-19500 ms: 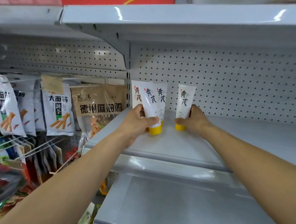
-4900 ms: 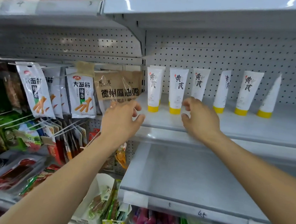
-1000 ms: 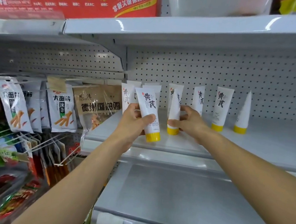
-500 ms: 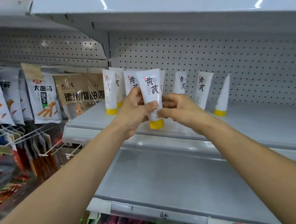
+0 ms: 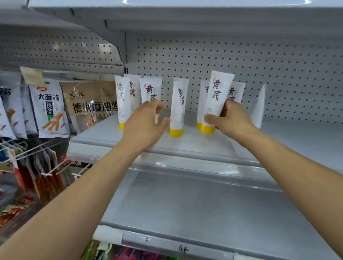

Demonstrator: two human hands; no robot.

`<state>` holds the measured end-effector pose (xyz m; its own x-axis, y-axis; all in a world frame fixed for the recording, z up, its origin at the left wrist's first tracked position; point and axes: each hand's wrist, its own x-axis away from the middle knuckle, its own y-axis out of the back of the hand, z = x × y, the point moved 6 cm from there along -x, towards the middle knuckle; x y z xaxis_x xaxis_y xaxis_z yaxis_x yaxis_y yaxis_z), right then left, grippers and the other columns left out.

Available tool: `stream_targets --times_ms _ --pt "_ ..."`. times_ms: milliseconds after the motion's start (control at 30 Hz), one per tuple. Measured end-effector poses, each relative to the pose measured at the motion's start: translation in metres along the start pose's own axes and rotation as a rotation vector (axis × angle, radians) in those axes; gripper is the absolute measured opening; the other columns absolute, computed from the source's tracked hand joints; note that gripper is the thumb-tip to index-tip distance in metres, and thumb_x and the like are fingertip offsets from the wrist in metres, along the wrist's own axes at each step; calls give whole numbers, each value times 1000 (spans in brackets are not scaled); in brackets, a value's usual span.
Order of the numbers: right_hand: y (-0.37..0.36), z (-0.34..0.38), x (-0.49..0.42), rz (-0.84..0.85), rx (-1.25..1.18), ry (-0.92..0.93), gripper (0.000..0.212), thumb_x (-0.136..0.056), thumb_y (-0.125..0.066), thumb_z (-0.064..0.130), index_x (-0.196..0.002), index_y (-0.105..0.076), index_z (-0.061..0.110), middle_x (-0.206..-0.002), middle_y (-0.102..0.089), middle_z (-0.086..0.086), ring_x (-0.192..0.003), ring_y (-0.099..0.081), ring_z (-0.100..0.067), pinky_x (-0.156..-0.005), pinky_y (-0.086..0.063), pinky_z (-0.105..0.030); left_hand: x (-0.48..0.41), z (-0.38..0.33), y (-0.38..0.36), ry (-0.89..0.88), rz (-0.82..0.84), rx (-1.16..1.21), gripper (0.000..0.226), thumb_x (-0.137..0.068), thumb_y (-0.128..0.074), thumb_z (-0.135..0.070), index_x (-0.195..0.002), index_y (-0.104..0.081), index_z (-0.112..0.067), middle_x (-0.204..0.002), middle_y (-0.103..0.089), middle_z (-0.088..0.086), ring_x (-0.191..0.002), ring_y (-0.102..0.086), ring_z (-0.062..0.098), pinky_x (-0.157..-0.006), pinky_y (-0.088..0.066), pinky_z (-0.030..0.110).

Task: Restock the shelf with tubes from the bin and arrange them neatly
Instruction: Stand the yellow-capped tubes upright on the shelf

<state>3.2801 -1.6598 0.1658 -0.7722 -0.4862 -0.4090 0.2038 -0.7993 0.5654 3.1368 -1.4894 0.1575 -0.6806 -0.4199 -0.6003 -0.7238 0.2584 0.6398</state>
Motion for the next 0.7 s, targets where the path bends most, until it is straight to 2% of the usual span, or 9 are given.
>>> stream_targets --times_ms 67,167,333,700 --pt "-2 -5 -5 -12 59 -3 46 -81 -73 24 -120 -53 9 -115 -64 -5 -103 -61 -22 -87 -52 -39 -1 6 -4 16 43 -94 34 -91 -59 -34 -121 -54 -20 -117 -60 -3 -105 -58 19 -87 -50 40" --pt "-8 -12 -11 -12 110 -41 46 -81 -73 26 -117 -52 7 -110 -62 -5 -99 -58 -23 -78 -46 -32 -4 7 -11 51 110 -160 34 -91 -57 -38 -120 -54 -22 -115 -61 -5 -103 -59 20 -87 -49 39" --pt "-17 -20 -13 28 127 -62 48 -79 -74 28 -116 -51 8 -112 -63 -7 -104 -60 -27 -90 -51 -44 -6 8 -17 68 159 -210 33 -92 -55 -40 -119 -54 -23 -114 -63 -6 -102 -59 19 -87 -48 37" --pt "-21 -22 -5 26 195 -128 51 -86 -69 30 -123 -43 6 -122 -57 -9 -112 -56 -28 -93 -48 -43 -3 16 -16 101 216 -187 34 -91 -56 -42 -120 -54 -26 -114 -64 -8 -104 -59 18 -88 -48 37"
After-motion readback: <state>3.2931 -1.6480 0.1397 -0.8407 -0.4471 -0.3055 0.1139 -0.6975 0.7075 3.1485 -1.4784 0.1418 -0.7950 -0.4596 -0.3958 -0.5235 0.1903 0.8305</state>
